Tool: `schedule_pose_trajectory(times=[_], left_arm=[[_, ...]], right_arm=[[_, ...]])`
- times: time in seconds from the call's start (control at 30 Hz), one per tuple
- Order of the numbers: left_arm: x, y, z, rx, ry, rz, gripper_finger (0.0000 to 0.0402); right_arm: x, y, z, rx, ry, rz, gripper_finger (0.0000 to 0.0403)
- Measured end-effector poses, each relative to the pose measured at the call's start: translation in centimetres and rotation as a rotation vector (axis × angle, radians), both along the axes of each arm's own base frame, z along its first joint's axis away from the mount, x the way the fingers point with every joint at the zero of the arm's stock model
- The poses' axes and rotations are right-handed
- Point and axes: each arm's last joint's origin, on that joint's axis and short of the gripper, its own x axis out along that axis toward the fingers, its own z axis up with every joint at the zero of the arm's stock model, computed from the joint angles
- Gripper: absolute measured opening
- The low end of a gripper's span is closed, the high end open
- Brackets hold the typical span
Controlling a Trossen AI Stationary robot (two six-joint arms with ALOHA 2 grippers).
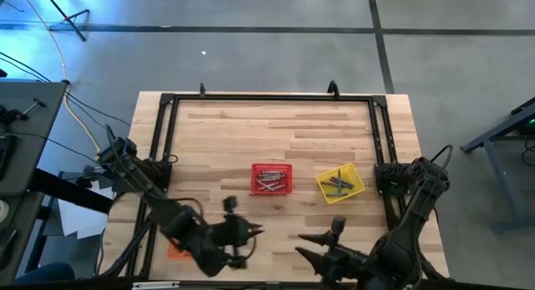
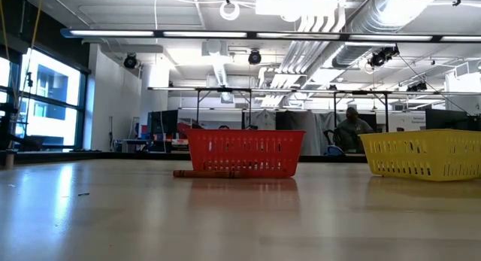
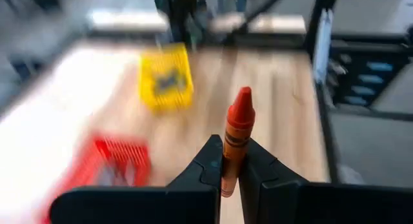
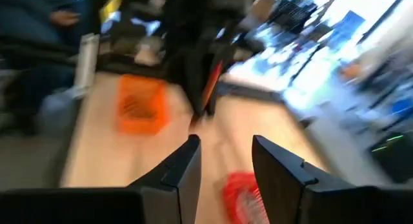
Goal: Sort crayons
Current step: Put the orange crayon into the orange bin
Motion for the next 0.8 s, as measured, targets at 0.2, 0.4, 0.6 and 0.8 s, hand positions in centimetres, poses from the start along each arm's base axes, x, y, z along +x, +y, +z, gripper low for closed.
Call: schedule_pose_trajectory(times=[0.2,0.4,0.6,0.8], left_arm=[[-4.9,-0.6,-1.3,-0.279,0.294,0.091,0.0004],[-9.5,-1.9,-2.9,-0.432,0.551,0.295,0.0004],[-11.6,-2.6,-4.4,-0.375,0.575,0.472,0.0004],[-11.4,-3.6,-6.3,-0.346,0.599,0.51,0.0005]], right_arm=[[-1.5,0.7,-0.7,0.206,0.124,0.077,0.0125],[-1.9,1.0,-2.2,0.279,0.185,0.076,0.0116],[-1.3,0.4,-3.7,0.255,0.209,0.041,0.0112],[-0.7,-0.2,-4.7,0.273,0.208,-0.01,0.0112]])
